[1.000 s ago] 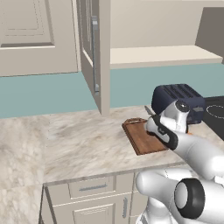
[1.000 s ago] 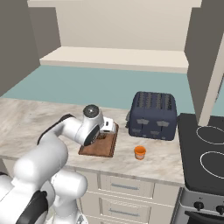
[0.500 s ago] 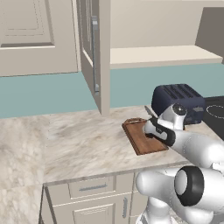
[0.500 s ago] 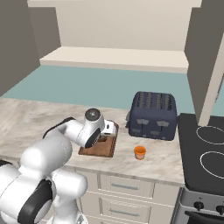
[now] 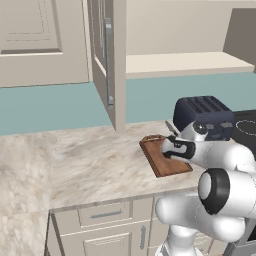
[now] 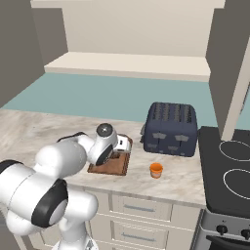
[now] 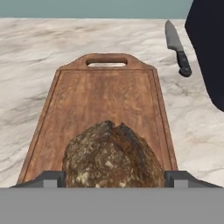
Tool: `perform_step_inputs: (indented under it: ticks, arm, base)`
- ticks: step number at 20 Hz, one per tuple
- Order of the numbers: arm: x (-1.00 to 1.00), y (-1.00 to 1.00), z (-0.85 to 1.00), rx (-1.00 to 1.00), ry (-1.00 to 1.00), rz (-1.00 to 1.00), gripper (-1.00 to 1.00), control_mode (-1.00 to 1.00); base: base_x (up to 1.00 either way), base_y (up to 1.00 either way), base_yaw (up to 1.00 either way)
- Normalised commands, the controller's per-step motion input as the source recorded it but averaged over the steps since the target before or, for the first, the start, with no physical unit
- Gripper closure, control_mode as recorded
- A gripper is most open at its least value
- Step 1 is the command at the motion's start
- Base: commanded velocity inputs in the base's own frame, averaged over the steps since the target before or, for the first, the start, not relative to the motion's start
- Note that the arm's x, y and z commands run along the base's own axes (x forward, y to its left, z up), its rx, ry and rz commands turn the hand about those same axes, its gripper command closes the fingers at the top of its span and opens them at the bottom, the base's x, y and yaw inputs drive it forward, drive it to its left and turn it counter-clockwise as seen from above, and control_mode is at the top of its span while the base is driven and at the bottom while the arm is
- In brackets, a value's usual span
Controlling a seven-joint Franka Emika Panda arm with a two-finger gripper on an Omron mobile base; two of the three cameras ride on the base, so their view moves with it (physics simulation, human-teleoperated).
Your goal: Pick the bread, place it on the cutting board, pick the jam, place it on the counter, and close the cabinet.
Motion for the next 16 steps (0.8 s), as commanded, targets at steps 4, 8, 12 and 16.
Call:
perform_step_inputs:
  ticks: [4,8,12,16]
  arm:
    - [0.13,0.00,-0.03,0.00,0.00,0.00,1.00,-1.00]
    - [0.03,0.00,-0.01,0.00,0.00,0.00,1.00,-1.00]
    - [0.00,0.00,-0.03,0.00,0.00,0.00,1.00,-1.00]
    - [0.00,0.00,-0.02,0.00,0.00,0.00,1.00,-1.00]
  base:
    - [0.00,0.00,0.00]
    - [0.00,0.00,0.00]
    - [0.00,0.00,0.00]
    - [0.00,0.00,0.00]
